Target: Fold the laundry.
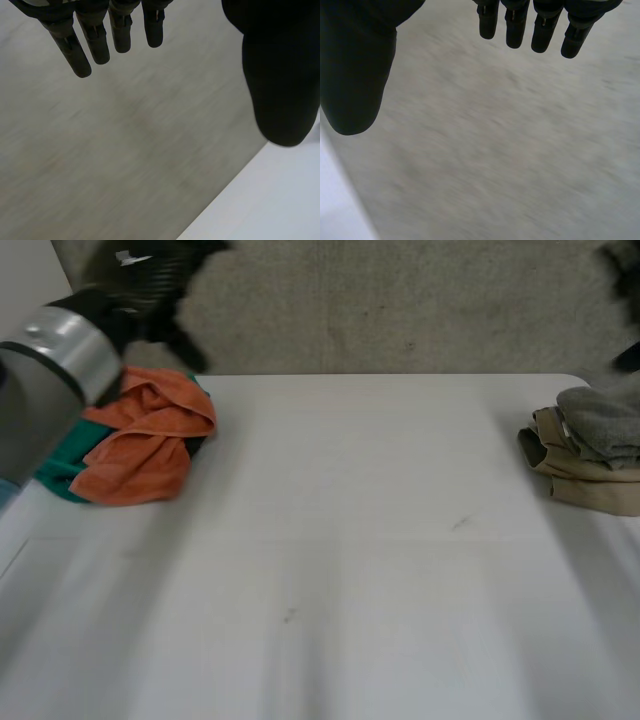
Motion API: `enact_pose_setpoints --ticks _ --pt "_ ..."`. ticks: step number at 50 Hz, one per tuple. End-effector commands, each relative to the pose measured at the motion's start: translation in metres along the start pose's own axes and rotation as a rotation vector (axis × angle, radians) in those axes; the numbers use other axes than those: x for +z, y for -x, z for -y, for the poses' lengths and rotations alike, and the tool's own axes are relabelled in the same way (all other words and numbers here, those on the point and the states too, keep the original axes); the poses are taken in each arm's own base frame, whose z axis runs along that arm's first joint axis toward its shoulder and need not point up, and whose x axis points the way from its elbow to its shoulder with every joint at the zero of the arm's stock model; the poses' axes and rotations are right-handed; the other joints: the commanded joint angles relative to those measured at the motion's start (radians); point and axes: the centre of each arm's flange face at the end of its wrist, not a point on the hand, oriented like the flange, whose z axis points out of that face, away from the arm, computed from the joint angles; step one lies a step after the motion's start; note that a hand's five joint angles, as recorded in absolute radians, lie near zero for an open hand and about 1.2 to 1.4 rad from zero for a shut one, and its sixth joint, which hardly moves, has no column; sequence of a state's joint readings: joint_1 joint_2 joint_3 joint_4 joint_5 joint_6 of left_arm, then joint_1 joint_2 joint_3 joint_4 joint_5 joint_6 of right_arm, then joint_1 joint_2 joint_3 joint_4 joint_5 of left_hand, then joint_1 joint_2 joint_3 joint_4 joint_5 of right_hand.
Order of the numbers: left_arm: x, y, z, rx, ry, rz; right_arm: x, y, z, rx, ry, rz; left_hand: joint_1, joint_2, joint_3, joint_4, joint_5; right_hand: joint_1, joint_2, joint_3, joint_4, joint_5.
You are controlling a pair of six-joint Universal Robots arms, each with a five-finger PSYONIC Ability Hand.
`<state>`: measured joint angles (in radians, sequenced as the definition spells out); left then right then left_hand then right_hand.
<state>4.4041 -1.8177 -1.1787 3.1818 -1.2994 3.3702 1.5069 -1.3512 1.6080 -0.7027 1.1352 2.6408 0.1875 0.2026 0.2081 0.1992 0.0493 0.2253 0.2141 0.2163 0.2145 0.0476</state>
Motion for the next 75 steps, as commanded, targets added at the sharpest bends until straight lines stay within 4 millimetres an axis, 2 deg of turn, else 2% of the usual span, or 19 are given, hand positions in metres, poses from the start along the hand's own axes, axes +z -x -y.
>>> enact_pose_setpoints --ticks 1,7,14,21,25,28,29,32,39,40,43,44,48,51,54,56,58,67,75 --pt "0.027 0.085 -0.095 0.205 0.151 0.167 -0.048 0.074 0.009 0.051 0.067 0.202 0.029 0.014 0.008 0.017 -0.007 -0.051 -0.04 -0.042 -0.04 -0.048" --pt "0.049 0.122 -0.185 0.322 0.202 0.166 -0.071 0.092 -0.002 0.029 0.135 0.26 0.032 0.017 0.011 0.02 -0.004 -0.051 -0.04 -0.042 -0.04 -0.048" --pt "0.064 0.151 -0.262 0.328 0.223 0.202 -0.092 0.102 -0.014 0.059 0.227 0.305 0.052 0.037 0.032 0.041 0.016 -0.051 -0.04 -0.042 -0.04 -0.048" --pt "0.068 0.163 -0.298 0.342 0.211 0.211 -0.112 0.111 -0.018 0.099 0.315 0.361 0.111 0.096 0.09 0.099 0.075 -0.051 -0.04 -0.042 -0.04 -0.048" --pt "0.071 0.158 -0.306 0.344 0.18 0.164 -0.116 0.109 -0.023 0.103 0.343 0.36 0.451 0.436 0.43 0.439 0.414 -0.051 -0.04 -0.042 -0.04 -0.048" --pt "0.073 0.15 -0.306 0.346 0.161 0.143 -0.116 0.104 -0.029 0.103 0.363 0.343 1.069 1.054 1.049 1.058 1.033 -0.051 -0.04 -0.042 -0.04 -0.048" --pt "0.075 0.146 -0.303 0.348 0.149 0.146 -0.116 0.103 -0.029 0.102 0.363 0.34 1.207 1.192 1.187 1.196 1.171 -0.051 -0.04 -0.042 -0.04 -0.048" --pt "0.077 0.136 -0.293 0.354 0.12 0.149 -0.115 0.101 -0.03 0.099 0.366 0.333 1.209 1.194 1.188 1.197 1.172 -0.051 -0.04 -0.042 -0.04 -0.048" --pt "0.078 0.101 -0.176 0.233 -0.077 0.131 -0.113 0.099 -0.029 0.095 0.36 0.325 1.209 1.194 1.188 1.197 1.172 -0.051 -0.04 -0.042 -0.04 -0.048" --pt "0.075 0.087 -0.146 0.168 -0.123 0.106 -0.113 0.099 -0.028 0.095 0.359 0.324 1.209 1.194 1.188 1.197 1.172 -0.051 -0.04 -0.042 -0.04 -0.048" --pt "0.068 0.063 -0.108 0.059 -0.182 0.057 -0.112 0.097 -0.027 0.094 0.353 0.32 1.209 1.194 1.188 1.197 1.172 -0.051 -0.04 -0.042 -0.04 -0.048" --pt "0.062 0.048 -0.083 -0.009 -0.224 0.021 -0.111 0.097 -0.026 0.093 0.351 0.318 1.209 1.194 1.188 1.197 1.172 -0.051 -0.04 -0.042 -0.04 -0.048" --pt "0.051 0.029 -0.046 -0.144 -0.284 -0.03 -0.111 0.095 -0.024 0.092 0.343 0.312 1.209 1.194 1.188 1.197 1.172 -0.051 -0.04 -0.042 -0.04 -0.048" --pt "0.051 0.026 -0.048 -0.174 -0.273 -0.04 -0.112 0.096 -0.024 0.094 0.347 0.314 1.209 1.194 1.188 1.197 1.172 -0.051 -0.04 -0.042 -0.04 -0.048" --pt "0.051 0.024 -0.057 -0.144 -0.245 -0.04 -0.114 0.096 -0.024 0.097 0.352 0.319 1.209 1.194 1.188 1.197 1.172 -0.051 -0.04 -0.042 -0.04 -0.048" --pt "0.053 0.025 -0.076 -0.11 -0.198 -0.02 -0.116 0.097 -0.026 0.1 0.357 0.321 0.478 0.463 0.458 0.467 0.442 -0.051 -0.04 -0.042 -0.04 -0.048" --pt "0.055 0.027 -0.092 -0.086 -0.157 -0.002 -0.117 0.096 -0.027 0.097 0.363 0.321 0.171 0.156 0.15 0.159 0.134 -0.051 -0.04 -0.042 -0.04 -0.048" --pt "0.048 0.102 -0.2 0.118 0.133 0.171 -0.116 0.092 -0.031 0.094 0.369 0.31 0.182 0.166 0.161 0.17 0.145 -0.051 -0.04 -0.042 -0.04 -0.048" --pt "0.048 0.132 -0.269 0.193 0.227 0.206 -0.116 0.094 -0.031 0.095 0.374 0.31 0.199 0.184 0.179 0.187 0.163 -0.051 -0.04 -0.042 -0.04 -0.048"
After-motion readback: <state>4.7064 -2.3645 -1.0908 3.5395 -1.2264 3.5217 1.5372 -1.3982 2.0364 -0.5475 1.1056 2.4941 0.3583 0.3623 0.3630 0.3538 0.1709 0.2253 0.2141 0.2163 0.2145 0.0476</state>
